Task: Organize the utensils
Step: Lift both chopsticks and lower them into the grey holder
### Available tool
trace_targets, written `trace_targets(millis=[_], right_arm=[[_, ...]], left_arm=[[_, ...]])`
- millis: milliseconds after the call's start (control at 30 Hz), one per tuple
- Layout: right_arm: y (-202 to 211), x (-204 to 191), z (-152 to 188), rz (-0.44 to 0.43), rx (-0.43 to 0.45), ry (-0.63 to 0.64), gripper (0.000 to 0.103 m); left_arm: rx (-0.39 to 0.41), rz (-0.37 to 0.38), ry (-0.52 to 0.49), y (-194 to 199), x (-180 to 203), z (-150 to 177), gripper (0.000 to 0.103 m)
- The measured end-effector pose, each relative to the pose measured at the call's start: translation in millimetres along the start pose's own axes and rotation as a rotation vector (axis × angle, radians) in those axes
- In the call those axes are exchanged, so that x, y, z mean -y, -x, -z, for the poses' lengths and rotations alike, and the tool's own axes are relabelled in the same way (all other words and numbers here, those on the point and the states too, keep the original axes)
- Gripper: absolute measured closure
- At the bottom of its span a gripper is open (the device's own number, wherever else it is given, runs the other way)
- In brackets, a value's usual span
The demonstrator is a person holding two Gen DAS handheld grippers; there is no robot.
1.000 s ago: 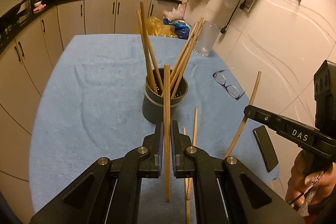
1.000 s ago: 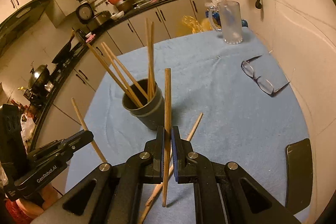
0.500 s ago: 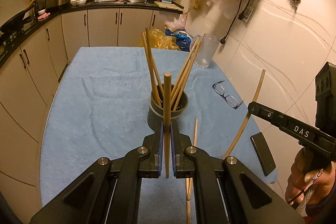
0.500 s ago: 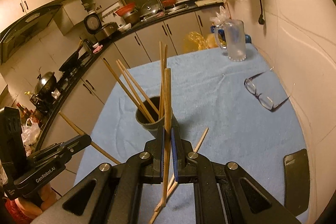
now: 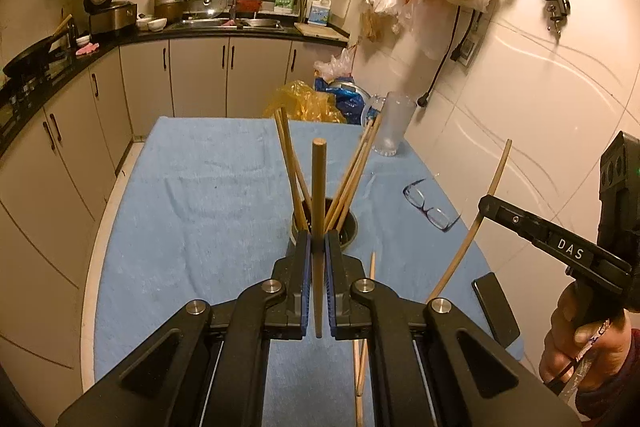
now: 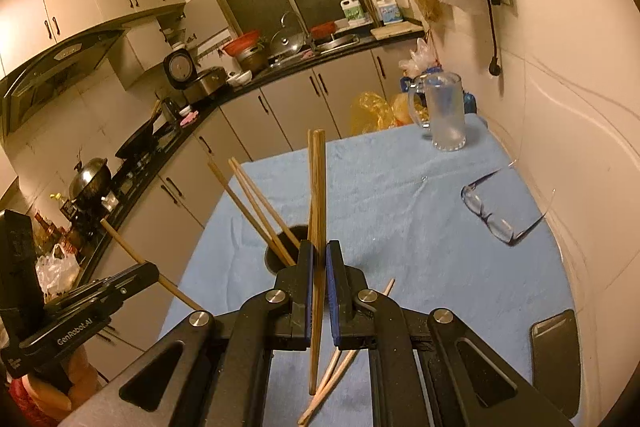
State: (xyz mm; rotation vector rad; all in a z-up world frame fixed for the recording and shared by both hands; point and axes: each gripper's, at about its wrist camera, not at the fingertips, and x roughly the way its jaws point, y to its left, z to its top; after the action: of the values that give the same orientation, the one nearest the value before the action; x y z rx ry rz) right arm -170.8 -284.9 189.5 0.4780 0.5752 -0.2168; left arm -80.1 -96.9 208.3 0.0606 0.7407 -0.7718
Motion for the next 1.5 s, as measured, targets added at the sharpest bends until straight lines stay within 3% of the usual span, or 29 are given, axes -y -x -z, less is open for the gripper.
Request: trace_targets(millis=[600, 833, 1500], right_arm=[[12, 6, -24, -0.02, 0.067, -0.033, 0.097], [11, -2, -48, -0.031, 0.093, -0.008, 0.097], [-25, -26, -105, -0.043, 0.149, 0.038, 0.097]], left_arm=[[0.079, 0.001, -0.042, 29, 8, -48, 0.097], [0.118, 0.009, -0.04, 33, 9, -75, 0.097], [0.131, -0.022, -0.021, -5, 7, -114, 0.097]])
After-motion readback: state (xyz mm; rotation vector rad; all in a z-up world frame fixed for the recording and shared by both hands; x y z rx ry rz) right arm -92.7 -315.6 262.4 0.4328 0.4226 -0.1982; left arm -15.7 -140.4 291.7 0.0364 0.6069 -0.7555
